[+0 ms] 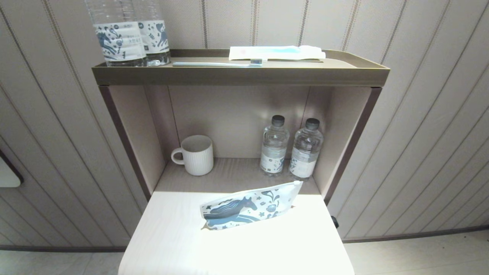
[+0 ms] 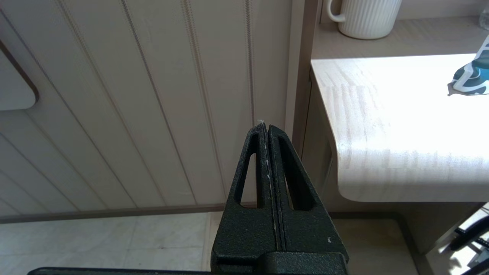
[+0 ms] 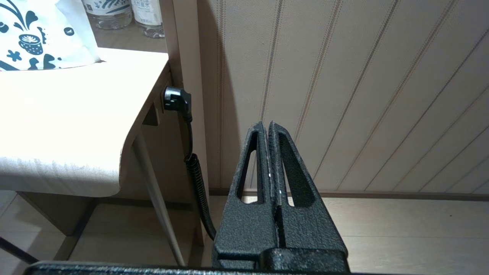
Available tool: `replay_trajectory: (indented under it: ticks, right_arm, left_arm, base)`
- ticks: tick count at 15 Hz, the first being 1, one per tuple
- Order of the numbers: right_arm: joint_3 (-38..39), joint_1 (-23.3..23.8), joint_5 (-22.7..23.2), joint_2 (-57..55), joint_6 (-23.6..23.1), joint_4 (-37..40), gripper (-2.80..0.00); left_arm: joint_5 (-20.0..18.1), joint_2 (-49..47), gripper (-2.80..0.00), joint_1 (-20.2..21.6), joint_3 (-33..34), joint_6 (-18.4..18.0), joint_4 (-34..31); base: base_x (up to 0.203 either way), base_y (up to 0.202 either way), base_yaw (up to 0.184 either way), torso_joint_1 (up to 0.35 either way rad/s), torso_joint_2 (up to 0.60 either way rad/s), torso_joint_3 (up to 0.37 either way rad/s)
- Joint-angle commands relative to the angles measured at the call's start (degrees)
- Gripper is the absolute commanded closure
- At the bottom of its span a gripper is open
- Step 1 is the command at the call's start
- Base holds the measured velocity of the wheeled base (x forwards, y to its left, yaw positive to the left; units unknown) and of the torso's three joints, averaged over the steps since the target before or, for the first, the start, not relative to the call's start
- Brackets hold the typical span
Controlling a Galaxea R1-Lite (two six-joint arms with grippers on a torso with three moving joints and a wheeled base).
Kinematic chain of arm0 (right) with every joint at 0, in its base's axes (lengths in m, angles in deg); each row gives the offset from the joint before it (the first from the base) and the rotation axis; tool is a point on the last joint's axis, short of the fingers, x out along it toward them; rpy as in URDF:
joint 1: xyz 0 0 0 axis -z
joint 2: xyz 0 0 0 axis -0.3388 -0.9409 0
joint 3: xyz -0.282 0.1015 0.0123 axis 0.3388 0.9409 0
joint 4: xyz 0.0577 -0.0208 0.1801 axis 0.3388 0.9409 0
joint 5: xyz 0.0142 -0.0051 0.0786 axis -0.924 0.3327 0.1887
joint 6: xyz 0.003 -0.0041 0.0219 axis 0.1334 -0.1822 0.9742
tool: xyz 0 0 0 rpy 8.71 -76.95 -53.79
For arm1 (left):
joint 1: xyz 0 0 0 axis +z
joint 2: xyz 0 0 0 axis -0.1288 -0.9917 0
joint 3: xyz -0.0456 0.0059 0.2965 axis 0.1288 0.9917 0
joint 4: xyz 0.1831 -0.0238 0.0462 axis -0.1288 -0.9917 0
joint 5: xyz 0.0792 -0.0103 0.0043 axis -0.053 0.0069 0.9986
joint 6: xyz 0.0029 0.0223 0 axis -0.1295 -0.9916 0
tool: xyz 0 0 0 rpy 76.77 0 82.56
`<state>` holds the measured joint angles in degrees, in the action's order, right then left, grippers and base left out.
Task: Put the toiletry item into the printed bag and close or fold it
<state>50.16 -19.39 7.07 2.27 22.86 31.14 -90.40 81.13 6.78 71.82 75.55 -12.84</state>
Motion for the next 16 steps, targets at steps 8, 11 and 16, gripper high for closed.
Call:
replay_trajectory:
  ticks: [8, 11, 16]
  right_arm:
    - [0.0, 0.0, -0.1, 0.1, 0.1, 0.0, 0.00]
    - [0.0, 0.0, -0.1, 0.1, 0.1, 0.0, 0.00]
    - [0.0, 0.0, 0.0, 0.1, 0.3, 0.1, 0.00]
  left_arm:
    - [0.6, 0.0, 0.00, 0.0, -0.2, 3.6, 0.4]
    - [0.6, 0.0, 0.00, 0.0, -0.2, 3.6, 0.4]
    - [0.5, 0.0, 0.00, 0.1, 0.0, 3.6, 0.4]
  base:
    - [0.000, 0.000, 0.000, 0.000, 0.00, 0.000]
    - [0.000, 0.000, 0.000, 0.000, 0.00, 0.000]
    - [0.000, 0.000, 0.000, 0.000, 0.00, 0.000]
